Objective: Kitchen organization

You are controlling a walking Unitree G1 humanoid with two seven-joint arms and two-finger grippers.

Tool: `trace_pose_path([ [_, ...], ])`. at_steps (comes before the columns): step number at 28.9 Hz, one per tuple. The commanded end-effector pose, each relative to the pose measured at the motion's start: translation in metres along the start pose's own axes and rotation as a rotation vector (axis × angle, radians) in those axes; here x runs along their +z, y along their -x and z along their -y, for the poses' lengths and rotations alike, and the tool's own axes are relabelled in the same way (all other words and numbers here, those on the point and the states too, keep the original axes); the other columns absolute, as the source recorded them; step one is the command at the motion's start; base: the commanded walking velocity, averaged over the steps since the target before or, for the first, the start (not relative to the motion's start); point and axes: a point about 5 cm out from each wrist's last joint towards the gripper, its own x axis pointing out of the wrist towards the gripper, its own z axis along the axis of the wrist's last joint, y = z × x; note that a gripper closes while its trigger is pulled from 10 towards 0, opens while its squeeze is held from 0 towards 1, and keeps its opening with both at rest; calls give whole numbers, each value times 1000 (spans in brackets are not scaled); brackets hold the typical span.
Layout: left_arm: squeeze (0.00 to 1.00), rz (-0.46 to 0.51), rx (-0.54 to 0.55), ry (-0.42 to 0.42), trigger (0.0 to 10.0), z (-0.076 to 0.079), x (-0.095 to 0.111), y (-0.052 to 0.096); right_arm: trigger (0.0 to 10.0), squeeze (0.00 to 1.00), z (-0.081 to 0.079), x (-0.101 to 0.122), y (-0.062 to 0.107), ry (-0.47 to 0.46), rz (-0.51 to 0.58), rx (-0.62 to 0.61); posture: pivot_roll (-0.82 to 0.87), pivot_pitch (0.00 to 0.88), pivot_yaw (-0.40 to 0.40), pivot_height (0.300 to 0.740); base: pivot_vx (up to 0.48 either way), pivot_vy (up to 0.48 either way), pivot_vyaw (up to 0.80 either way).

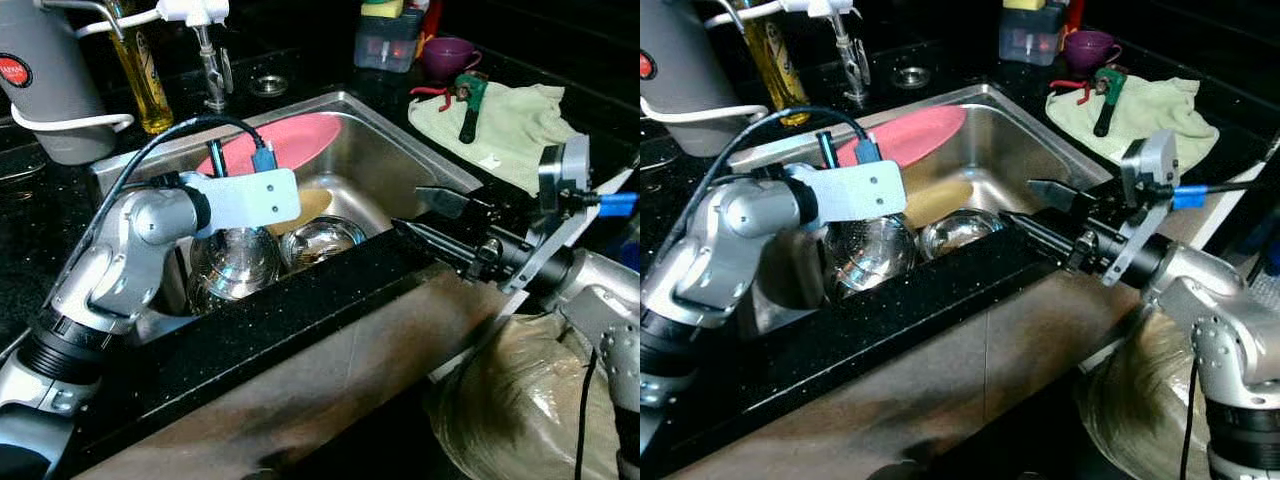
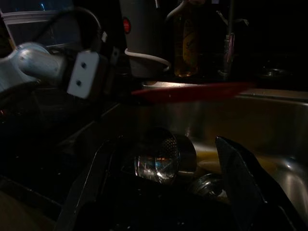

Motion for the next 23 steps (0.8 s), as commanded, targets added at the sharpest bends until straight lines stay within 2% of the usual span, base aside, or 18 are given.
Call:
trace_pose_path([
  [1, 0, -9, -50, 11, 10000, 14, -8, -6, 10000, 0, -5, -1, -3, -4, -14, 26, -9, 52, 25, 732, 0, 0, 0],
  [7, 0, -21, -30, -4, 10000, 21, -21, -14, 10000, 0, -5, -1, -4, -4, -11, 27, -15, 56, 26, 732, 0, 0, 0],
  [9, 0, -12, -28, -38, 10000, 23, -22, -17, 10000, 0, -6, 0, -4, -4, -11, 26, -16, 58, 26, 732, 0, 0, 0],
  [13, 0, 13, -25, -70, 10000, 24, -22, -21, 10000, 0, -8, 0, -4, -8, -13, 36, -19, 61, 28, 732, 0, 0, 0],
  [21, 0, 51, -34, -85, 10000, 27, -19, -26, 10000, 0, -16, -5, -5, -17, -48, 88, -21, 62, 26, 732, 0, 0, 0],
  [22, 1000, 61, -28, -80, 10000, 28, -18, -27, 10000, 0, -18, -6, -5, -18, -59, 101, -21, 63, 25, 732, 0, 0, 0],
  [23, 1000, 69, -26, -75, 10000, 28, -18, -28, 10000, 0, -19, -7, -5, -21, -67, 111, -21, 64, 25, 732, 0, 0, 0],
])
